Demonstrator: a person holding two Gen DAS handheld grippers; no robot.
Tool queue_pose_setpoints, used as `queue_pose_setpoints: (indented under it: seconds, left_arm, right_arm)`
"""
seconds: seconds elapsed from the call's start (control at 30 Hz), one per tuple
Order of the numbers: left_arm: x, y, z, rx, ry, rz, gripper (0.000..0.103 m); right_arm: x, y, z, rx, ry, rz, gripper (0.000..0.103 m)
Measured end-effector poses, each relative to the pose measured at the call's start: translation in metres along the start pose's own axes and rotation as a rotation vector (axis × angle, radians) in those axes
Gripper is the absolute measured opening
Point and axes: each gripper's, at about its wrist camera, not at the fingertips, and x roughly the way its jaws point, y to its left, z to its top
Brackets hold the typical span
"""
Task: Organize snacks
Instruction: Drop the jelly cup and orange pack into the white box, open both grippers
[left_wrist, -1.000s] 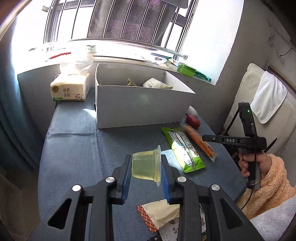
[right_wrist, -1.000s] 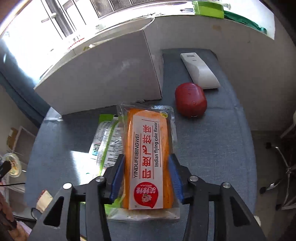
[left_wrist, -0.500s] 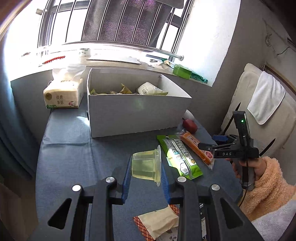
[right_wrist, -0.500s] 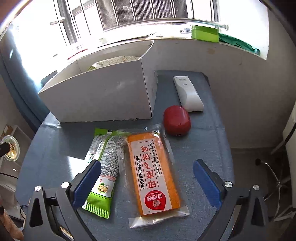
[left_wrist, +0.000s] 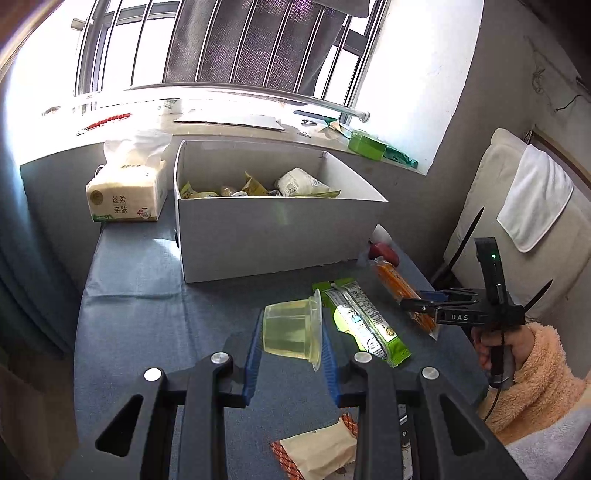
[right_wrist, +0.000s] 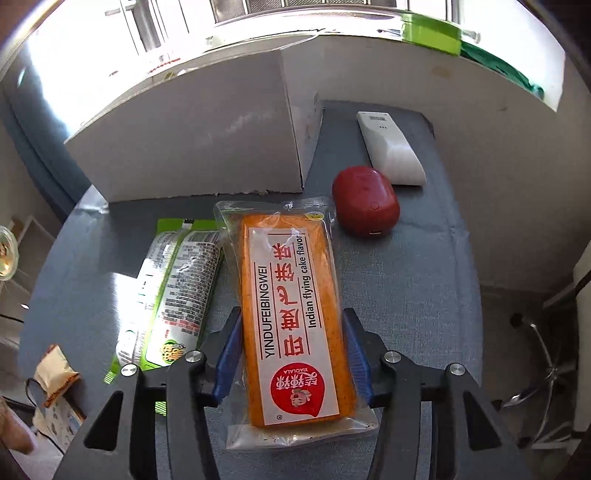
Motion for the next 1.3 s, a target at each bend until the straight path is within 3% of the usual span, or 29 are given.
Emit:
queue_pose_setpoints:
  seconds: [0.13,0.3,0.4,0.7,0.77,0.8,0.83,0.97,1.03,1.3]
  left_arm:
    - [0.002,0.0,0.027,0.019,-0.042,-0.02,0.032]
    - [0.017,0.0,0.085,0.054,-0.121,-0.048,0.032]
    - [0.03,0.003,0.117,0.065,-0.146,-0.042,0.032]
    - [0.087,0.031,0.179,0.017,-0.13,0.042,0.033]
    - [0.099,0.039,0.185,-0.005,-0.101,0.103,0.061]
    - [0.106,0.045,0.187,-0.033,-0.062,0.125,0.101]
    - [0.108,0.05,0.186,-0.062,-0.042,0.132,0.103]
    - [0.098,0.051,0.176,-0.066,-0.051,0.141,0.103]
    - [0.091,0.046,0.173,-0.037,-0.059,0.167,0.103]
    - [0.046,0.03,0.151,-0.054,-0.096,0.123,0.103]
  right_arm:
    - [-0.05,0.001,0.004,0.061,-0.104,0.105,0.056]
    - [-0.092,0.015,0.055,0.071,-0.232,0.174,0.056]
    - [-0.088,0.032,0.103,0.056,-0.284,0.21,0.056]
    - [-0.034,0.053,0.206,0.087,-0.279,0.143,0.057]
    - [-0.02,0.05,0.216,0.115,-0.271,0.111,0.066]
    - [-0.014,0.047,0.221,0.127,-0.254,0.112,0.073]
    - [-0.009,0.045,0.223,0.147,-0.246,0.107,0.089]
    - [-0.014,0.034,0.211,0.195,-0.292,0.131,0.103]
    - [-0.023,0.036,0.203,0.172,-0.319,0.131,0.103]
    - [-0.075,0.056,0.165,0.084,-0.37,0.134,0.103]
